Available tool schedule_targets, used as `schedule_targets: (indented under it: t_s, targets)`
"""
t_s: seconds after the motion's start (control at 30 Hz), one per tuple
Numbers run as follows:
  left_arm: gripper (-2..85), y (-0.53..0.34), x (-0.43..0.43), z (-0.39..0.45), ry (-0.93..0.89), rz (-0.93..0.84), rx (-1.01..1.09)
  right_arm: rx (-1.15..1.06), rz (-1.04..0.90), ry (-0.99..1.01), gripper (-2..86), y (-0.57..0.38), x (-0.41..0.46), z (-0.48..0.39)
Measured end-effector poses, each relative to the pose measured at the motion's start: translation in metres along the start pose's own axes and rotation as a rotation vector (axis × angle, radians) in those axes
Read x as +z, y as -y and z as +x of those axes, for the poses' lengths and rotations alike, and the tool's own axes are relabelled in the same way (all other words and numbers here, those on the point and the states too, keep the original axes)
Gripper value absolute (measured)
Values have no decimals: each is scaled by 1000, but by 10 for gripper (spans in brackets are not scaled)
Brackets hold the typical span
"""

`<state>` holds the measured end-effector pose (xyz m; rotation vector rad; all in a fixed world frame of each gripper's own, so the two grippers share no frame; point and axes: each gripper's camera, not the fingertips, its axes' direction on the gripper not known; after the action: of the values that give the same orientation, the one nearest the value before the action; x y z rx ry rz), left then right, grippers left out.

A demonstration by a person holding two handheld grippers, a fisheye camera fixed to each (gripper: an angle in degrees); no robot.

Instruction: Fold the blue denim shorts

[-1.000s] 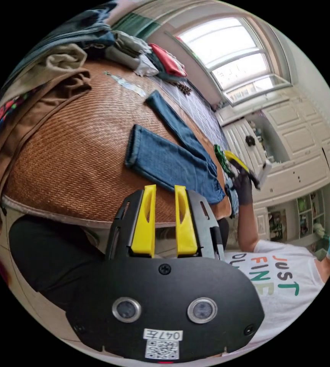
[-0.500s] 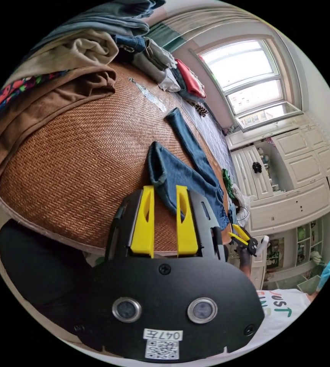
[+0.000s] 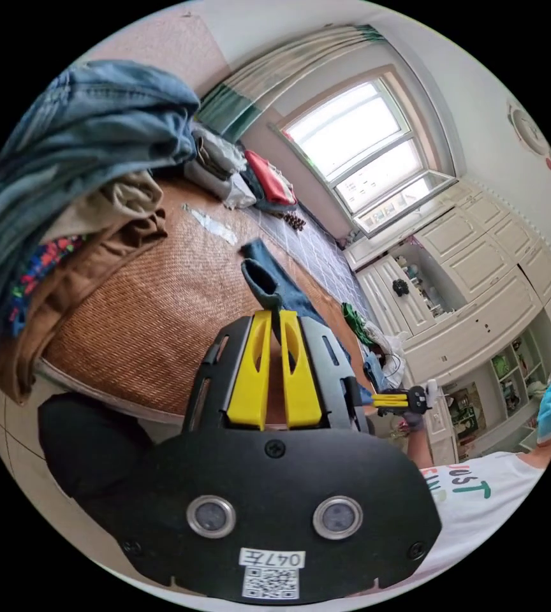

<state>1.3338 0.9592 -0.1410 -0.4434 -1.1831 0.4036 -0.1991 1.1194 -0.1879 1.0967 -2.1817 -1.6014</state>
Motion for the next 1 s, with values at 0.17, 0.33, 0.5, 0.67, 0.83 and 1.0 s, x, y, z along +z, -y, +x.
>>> schedule_targets:
  t_s: [0.17,0.33,0.5,0.67,0.83,1.0]
  targets:
    - [-6,30,-34,43,39,70,52,-24,236,147,4,-24,-22,6]
    - [-5,100,37,86,74,22,130,159,296,136,3,-51,14,63]
    - [-4,188,180,120,174,-126,175,366,318,174,2,-86,69,117]
    - [7,244,336,144,221,-266,153,566,292,179,0,-119,132,152]
    - [104,260,432,152,393,-372,174,770,351,273,8,-150,186,173]
    - [173,273,400,147,225,-312,151,987,405,145,11,-184,183,174]
